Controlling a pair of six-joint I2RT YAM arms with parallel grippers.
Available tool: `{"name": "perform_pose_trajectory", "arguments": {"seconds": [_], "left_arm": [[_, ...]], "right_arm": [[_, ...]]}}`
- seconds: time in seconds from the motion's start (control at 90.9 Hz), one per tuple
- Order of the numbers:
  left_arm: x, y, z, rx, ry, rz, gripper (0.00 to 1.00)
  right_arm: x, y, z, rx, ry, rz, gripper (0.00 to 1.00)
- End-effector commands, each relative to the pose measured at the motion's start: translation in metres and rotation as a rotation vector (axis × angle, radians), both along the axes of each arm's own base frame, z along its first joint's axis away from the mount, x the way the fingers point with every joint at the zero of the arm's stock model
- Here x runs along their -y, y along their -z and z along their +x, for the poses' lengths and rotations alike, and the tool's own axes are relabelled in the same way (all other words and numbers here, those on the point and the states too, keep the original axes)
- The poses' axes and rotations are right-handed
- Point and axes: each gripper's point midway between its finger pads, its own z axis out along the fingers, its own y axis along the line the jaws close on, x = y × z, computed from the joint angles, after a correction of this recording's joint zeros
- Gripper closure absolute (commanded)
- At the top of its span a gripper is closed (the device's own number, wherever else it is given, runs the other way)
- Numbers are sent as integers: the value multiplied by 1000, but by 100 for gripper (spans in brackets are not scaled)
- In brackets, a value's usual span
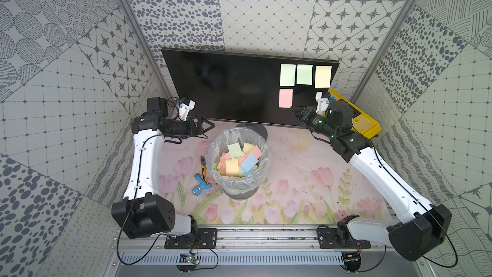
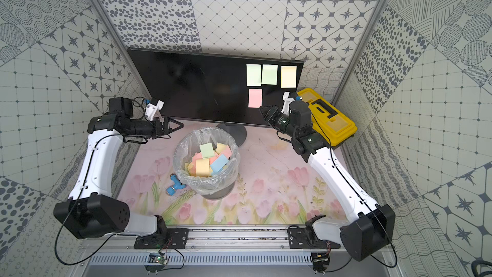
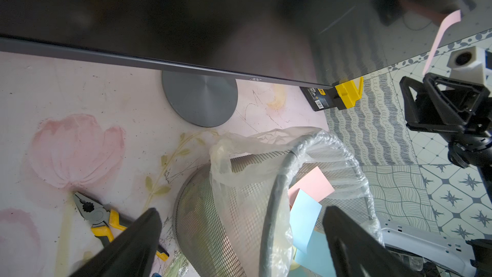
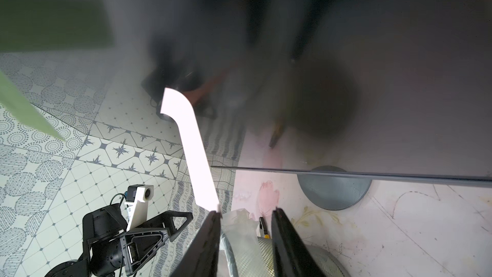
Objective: Remove the sticky note from the monitor
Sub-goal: Tear off the sticky note from the monitor.
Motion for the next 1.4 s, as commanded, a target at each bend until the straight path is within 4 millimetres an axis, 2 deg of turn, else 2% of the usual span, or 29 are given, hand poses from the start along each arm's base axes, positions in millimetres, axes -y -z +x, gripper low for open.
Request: {"name": "perform_pose_trajectory", "arguments": {"seconds": [0.0,0.242,0.649,0.836,1.387], "left_arm": [[3,-8,3,32,22,-26,1],[2,-7,3,32,21,-20,1],[2,-7,4,33,21,-20,1],[2,-7,5,32,21,-23,1],[1,-7,6,31,21,-22,0]], "right_arm": [[-6,-37,5,117,-31,50,67],[-12,-46,9,147,-56,52,70],[-11,-50,10,163,-51,53,88],[-10,-51,9,167,-49,49,100],[-16,-74,0,221,-97,57,100]]}}
